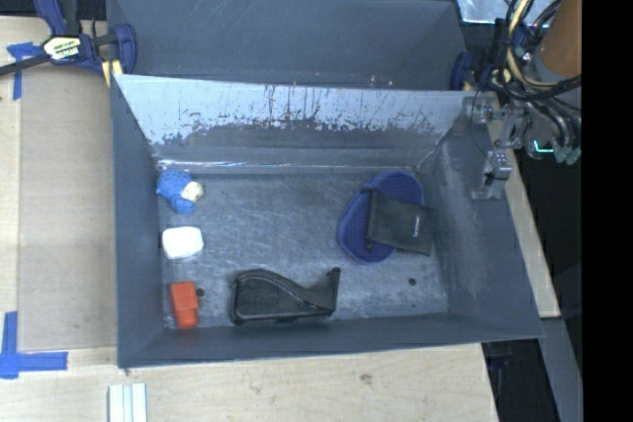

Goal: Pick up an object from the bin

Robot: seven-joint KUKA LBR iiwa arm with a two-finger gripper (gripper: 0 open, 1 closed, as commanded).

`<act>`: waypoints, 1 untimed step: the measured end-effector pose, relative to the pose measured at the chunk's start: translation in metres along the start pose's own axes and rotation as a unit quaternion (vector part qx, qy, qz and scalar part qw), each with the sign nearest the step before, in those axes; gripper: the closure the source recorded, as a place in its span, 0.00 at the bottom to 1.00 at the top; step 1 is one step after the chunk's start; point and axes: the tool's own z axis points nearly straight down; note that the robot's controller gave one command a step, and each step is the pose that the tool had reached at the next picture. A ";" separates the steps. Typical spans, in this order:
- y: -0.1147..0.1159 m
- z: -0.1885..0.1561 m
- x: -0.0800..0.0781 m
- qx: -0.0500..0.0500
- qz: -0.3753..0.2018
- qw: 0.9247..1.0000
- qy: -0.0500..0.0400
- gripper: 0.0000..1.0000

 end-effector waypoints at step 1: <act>0.064 0.139 0.010 -0.001 -0.067 0.998 -0.001 0.00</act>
Offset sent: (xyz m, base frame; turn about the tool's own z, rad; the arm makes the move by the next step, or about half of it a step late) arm -0.0098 0.0626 -0.1353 -0.1353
